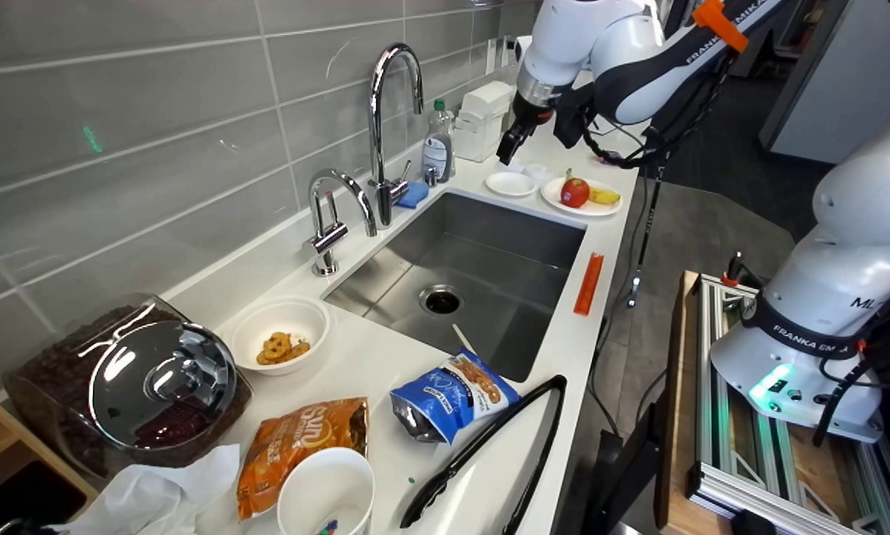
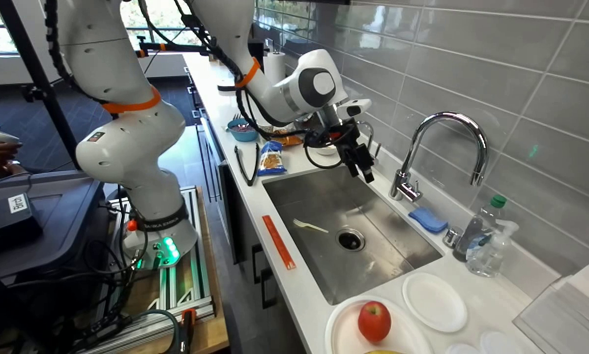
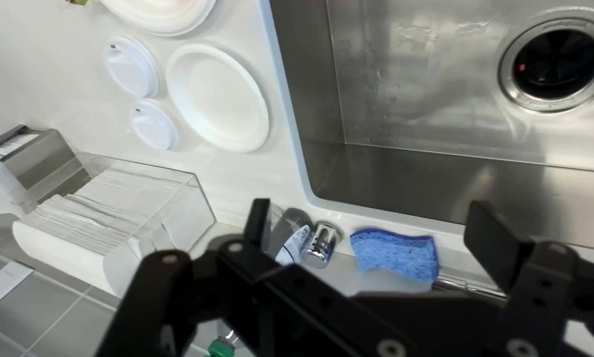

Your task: Move the white plate to the left counter, then pour the contents of the blue pack onto it

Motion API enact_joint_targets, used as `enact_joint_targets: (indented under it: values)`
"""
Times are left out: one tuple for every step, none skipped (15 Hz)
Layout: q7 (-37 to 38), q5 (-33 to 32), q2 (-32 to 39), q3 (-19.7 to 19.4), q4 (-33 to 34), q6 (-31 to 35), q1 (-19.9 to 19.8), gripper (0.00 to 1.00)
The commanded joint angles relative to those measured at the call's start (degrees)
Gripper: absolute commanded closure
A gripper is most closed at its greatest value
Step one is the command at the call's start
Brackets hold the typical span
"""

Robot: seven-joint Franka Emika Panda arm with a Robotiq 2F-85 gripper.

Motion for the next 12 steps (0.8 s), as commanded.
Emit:
enact_joint_targets:
  values:
    - [0.8, -1.1, 1.9, 0.0, 1.8, -1.2, -0.5, 0.0]
    - [0.9, -1.3, 3.4, -0.1, 3.0, -1.5, -0.7, 0.0]
    - [0.8, -1.3, 3.8, -0.2, 3.3, -1.5, -0.7, 0.0]
    - [0.8, -1.3, 3.7, -0.2, 3.2, -1.5, -0.7, 0.0]
    - [0.8, -1.3, 3.3, -0.1, 3.0, -1.5, -0.6, 0.0]
    - [0.8, -1.3, 3.1, 0.0, 3.0, -1.5, -0.6, 0.0]
    - [3.0, -3.0, 3.7, 0.3, 3.5, -3.2, -0.8, 0.0]
    - [7.5, -6.9, 5.2, 0.7, 5.3, -5.7, -1.6, 0.0]
    - [10.8, -10.2, 7.1, 0.6, 7.0, -7.5, -2.3, 0.0]
    - [14.2, -13.8, 8.5, 0.3, 8.4, -8.8, -2.6, 0.0]
    - [15.7, -16.5, 10.6, -9.3, 10.1, -11.0, 6.7, 0.0]
    - [17.0, -18.4, 12.1, -11.2, 11.4, -12.0, 8.1, 0.0]
